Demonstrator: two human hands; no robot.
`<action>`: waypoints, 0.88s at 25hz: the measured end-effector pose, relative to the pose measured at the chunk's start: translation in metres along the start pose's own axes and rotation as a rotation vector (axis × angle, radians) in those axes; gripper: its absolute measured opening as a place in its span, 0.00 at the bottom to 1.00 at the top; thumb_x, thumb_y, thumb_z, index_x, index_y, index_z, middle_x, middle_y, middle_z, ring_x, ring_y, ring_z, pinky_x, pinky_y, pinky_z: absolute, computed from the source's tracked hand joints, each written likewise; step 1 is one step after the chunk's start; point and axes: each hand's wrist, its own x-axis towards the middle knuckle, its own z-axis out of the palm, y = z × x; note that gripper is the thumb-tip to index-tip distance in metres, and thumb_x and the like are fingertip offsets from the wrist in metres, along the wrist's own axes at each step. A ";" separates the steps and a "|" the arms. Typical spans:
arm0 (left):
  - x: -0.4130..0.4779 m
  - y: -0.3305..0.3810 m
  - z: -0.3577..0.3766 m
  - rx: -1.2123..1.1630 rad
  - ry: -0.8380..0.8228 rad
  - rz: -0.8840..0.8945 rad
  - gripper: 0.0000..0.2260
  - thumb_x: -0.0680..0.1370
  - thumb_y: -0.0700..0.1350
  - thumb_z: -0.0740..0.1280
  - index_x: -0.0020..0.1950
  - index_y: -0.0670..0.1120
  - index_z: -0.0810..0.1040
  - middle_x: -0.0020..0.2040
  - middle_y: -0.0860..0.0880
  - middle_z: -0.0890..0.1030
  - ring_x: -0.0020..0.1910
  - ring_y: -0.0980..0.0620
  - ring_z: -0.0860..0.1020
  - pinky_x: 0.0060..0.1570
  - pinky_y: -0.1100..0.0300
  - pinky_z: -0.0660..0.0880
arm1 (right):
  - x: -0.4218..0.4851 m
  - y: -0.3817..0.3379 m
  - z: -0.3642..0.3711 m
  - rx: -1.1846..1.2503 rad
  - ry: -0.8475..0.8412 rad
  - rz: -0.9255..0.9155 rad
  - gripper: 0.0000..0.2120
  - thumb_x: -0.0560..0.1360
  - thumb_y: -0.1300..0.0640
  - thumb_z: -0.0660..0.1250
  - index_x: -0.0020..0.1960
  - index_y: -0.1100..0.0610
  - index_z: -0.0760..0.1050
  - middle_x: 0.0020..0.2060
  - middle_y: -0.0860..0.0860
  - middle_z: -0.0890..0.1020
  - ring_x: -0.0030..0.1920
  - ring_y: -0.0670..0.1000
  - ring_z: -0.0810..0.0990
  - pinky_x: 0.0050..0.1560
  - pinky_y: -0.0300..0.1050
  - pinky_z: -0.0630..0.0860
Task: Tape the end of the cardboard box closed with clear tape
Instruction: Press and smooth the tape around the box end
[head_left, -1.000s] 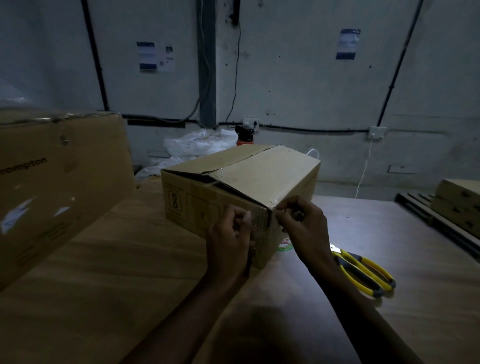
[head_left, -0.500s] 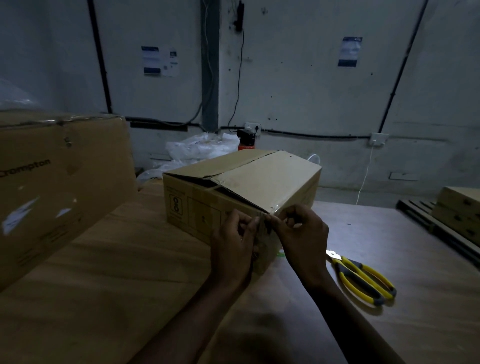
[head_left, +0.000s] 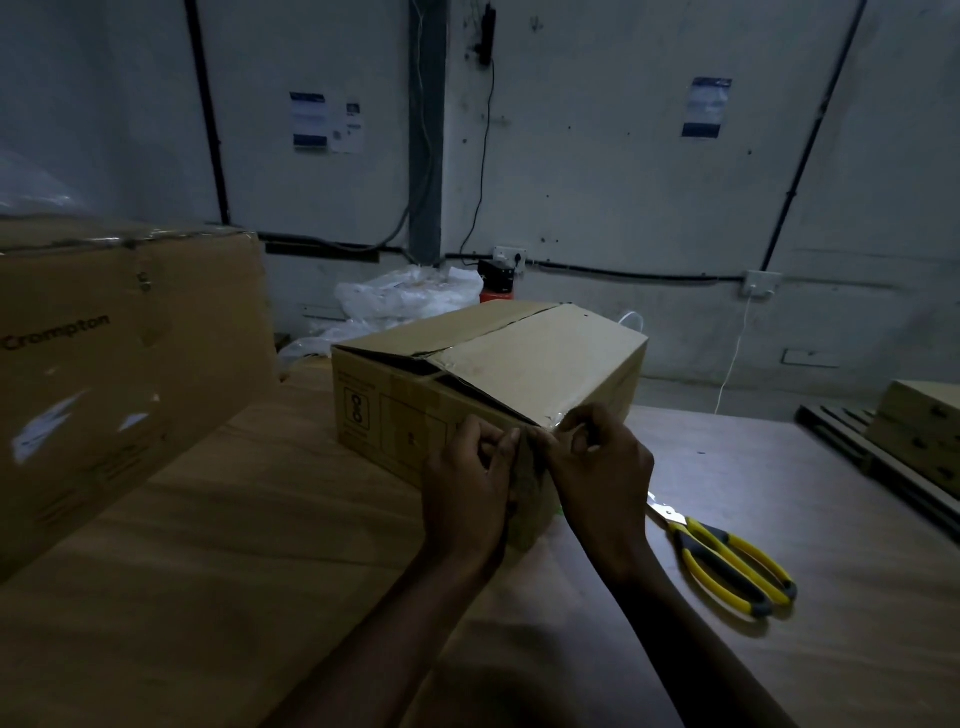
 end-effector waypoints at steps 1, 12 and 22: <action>0.000 0.001 0.001 0.004 -0.007 -0.008 0.09 0.77 0.54 0.64 0.41 0.51 0.73 0.34 0.54 0.76 0.34 0.56 0.76 0.28 0.61 0.69 | 0.001 -0.001 -0.001 0.006 -0.007 -0.004 0.11 0.67 0.54 0.77 0.45 0.51 0.76 0.34 0.44 0.77 0.35 0.38 0.76 0.34 0.24 0.69; 0.012 -0.001 0.003 0.011 -0.131 -0.200 0.17 0.72 0.63 0.66 0.38 0.52 0.67 0.33 0.50 0.78 0.34 0.48 0.78 0.32 0.50 0.75 | 0.009 -0.001 -0.004 -0.089 -0.082 0.021 0.09 0.68 0.50 0.76 0.47 0.50 0.82 0.30 0.43 0.76 0.31 0.37 0.74 0.34 0.22 0.68; 0.013 -0.006 -0.009 0.332 -0.230 -0.194 0.21 0.71 0.67 0.65 0.37 0.49 0.72 0.36 0.49 0.78 0.38 0.46 0.78 0.33 0.57 0.70 | 0.011 0.004 -0.005 -0.101 -0.092 0.049 0.08 0.69 0.50 0.75 0.47 0.49 0.82 0.32 0.44 0.78 0.34 0.44 0.78 0.35 0.31 0.68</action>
